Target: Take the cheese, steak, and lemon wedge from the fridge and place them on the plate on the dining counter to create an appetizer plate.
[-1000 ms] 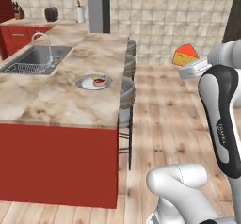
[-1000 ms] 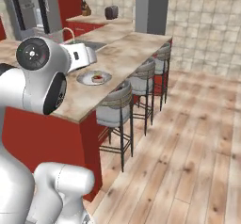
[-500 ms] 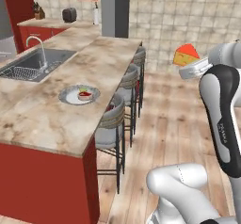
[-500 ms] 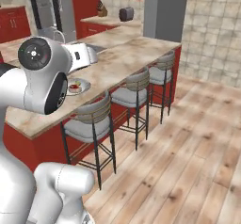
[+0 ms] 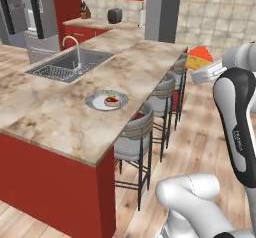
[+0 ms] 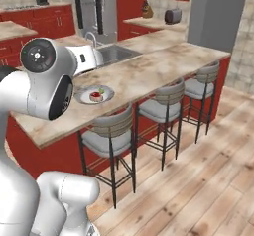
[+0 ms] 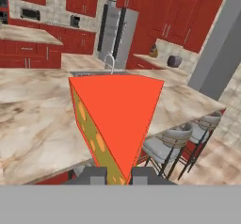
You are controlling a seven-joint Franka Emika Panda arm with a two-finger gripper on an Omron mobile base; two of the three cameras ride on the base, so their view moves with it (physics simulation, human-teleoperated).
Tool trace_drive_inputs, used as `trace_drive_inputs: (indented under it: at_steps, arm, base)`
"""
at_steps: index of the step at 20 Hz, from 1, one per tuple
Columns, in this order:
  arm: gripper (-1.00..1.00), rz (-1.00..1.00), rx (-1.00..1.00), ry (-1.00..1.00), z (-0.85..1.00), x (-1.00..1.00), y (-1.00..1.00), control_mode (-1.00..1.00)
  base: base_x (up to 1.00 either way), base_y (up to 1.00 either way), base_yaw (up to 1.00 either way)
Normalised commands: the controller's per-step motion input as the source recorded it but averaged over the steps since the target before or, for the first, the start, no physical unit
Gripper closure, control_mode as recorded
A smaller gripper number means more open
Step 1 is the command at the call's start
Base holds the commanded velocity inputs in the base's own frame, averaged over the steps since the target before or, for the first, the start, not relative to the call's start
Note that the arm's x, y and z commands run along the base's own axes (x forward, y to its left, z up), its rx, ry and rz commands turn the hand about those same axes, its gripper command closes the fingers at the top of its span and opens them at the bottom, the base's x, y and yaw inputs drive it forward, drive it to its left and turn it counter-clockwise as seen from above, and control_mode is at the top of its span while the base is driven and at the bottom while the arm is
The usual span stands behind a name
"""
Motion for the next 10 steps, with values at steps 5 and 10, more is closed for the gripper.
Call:
trace_drive_inputs:
  at_steps: [5, 10]
  arm:
    - [1.0, 0.0, 0.0, 0.0, 0.0, 0.0, 0.0, 1.0]
    - [1.0, 0.0, 0.0, 0.0, 0.0, 0.0, 0.0, 1.0]
  base:
    - [0.39, -0.49, 0.36]
    - [0.48, -0.85, 0.31]
